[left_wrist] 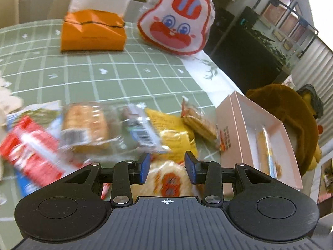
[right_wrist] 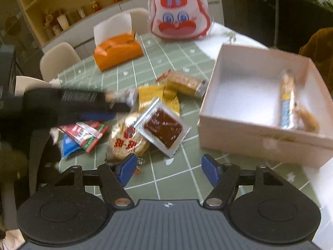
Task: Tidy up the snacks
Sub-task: 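Grasp the round rice cracker with the left tool while the right grasps the chocolate square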
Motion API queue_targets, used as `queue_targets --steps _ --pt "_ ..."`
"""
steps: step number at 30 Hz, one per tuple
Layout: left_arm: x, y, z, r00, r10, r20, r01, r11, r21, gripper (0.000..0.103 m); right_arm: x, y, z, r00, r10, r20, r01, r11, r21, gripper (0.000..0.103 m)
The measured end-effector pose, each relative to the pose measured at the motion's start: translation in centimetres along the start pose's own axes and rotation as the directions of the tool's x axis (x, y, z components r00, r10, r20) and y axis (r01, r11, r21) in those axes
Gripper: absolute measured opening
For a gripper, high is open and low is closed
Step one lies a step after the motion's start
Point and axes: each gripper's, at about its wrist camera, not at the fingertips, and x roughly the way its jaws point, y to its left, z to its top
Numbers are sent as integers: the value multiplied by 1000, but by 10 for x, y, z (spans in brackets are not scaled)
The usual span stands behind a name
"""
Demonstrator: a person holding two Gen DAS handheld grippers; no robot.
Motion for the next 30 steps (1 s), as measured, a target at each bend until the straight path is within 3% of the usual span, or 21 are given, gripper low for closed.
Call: queue_targets --steps 4,8,14,17,20,27,30 --pt "21 -5 3 999 13 -51 -11 999 43 40 -1 1 -9 1000 -11 -3 11 1000 5 70" --pt "8 -2 -14 996 -21 -82 27 997 69 32 -12 -9 -12 1000 -25 19 25 1000 12 70" --pt "-23 18 -45 993 -66 -93 67 998 1 30 -3 -17 -8 1000 -10 18 9 996 88 71" --pt "-38 24 -56 996 -31 -80 32 999 9 30 11 -13 0 1000 18 4 -18 992 125 71" --pt "-51 26 -63 998 22 -60 -20 999 30 30 33 -6 7 1000 -13 -12 15 990 138 71" --pt "-62 33 -62 995 80 -56 -79 997 19 30 60 23 9 988 -152 21 153 987 -55 72" --pt "-64 34 -63 993 99 -60 -97 995 22 30 54 25 4 983 -181 30 183 977 -113 57"
